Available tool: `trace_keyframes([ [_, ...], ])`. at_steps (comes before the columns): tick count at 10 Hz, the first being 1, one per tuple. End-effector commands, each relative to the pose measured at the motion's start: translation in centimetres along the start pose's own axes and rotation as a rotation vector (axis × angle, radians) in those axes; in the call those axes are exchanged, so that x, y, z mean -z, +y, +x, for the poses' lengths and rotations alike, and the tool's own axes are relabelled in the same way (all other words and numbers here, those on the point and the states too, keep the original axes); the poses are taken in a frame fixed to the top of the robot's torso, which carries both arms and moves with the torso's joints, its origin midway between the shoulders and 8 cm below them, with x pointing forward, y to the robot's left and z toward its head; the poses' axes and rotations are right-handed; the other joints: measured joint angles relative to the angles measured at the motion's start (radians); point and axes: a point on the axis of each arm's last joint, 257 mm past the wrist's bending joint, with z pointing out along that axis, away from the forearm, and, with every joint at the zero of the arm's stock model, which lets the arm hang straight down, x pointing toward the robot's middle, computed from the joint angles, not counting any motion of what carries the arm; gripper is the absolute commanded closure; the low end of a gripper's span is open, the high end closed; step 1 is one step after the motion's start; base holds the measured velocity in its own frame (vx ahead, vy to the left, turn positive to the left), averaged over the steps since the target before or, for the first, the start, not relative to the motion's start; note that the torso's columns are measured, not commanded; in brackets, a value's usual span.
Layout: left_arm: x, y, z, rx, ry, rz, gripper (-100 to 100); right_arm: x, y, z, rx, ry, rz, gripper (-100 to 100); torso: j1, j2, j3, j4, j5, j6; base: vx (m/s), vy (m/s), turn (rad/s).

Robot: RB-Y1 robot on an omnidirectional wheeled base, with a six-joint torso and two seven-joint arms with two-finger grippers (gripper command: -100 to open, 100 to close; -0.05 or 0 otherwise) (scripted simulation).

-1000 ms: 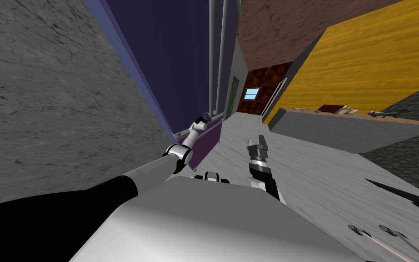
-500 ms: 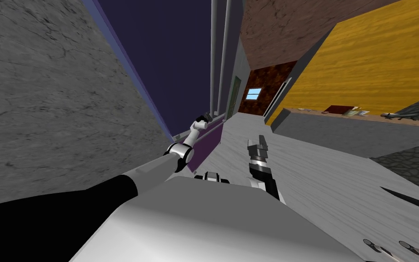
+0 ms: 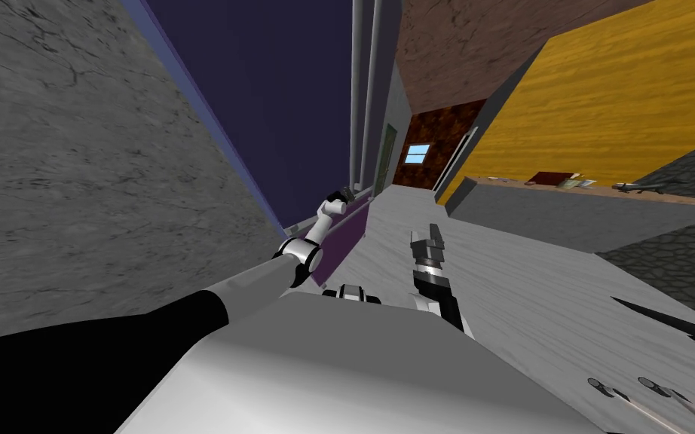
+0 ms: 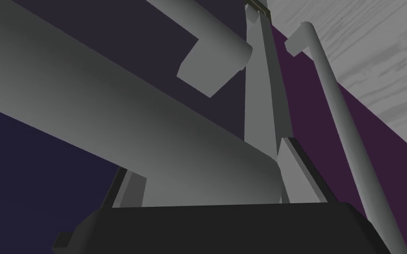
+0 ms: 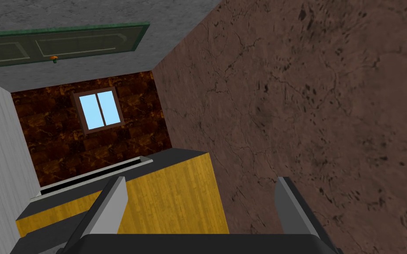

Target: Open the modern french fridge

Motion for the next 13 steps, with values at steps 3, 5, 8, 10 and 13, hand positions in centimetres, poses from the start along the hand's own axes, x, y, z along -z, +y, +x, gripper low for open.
trace_keyframes([
  [3, -0.4, 4.0, 5.6, 0.001, 0.082, -0.061, 100, 0.0, 0.0, 0.0, 0.000, 0.000, 0.000, 0, -0.002, -0.002, -0.001, -0.001, -0.001, 0.001, -0.130, 0.169, -0.174],
  [5, 0.0, 6.5, 9.5, 0.002, 0.140, -0.101, 100, 0.0, 0.0, 0.0, 0.000, 0.000, 0.000, 0, -0.001, -0.002, -0.001, 0.003, 0.000, -0.003, -0.135, 0.213, -0.203],
  [8, 0.0, 7.4, 9.3, 0.006, 0.137, -0.114, 100, 0.0, 0.0, 0.0, 0.000, 0.000, 0.000, 0, -0.003, -0.006, -0.004, 0.003, 0.000, -0.010, -0.073, 0.067, -0.072],
  [10, 0.5, 8.9, 11.2, 0.009, 0.171, -0.142, 100, 0.0, 0.0, 0.0, 0.000, 0.000, 0.000, 0, 0.000, -0.005, -0.004, 0.001, -0.001, 0.004, -0.071, 0.159, -0.211],
  [13, 1.3, 10.6, 14.2, 0.009, 0.224, -0.175, 100, 0.0, 0.0, 0.0, 0.000, 0.000, 0.000, 0, -0.001, -0.004, -0.003, 0.001, 0.000, -0.001, -0.076, 0.148, -0.186],
])
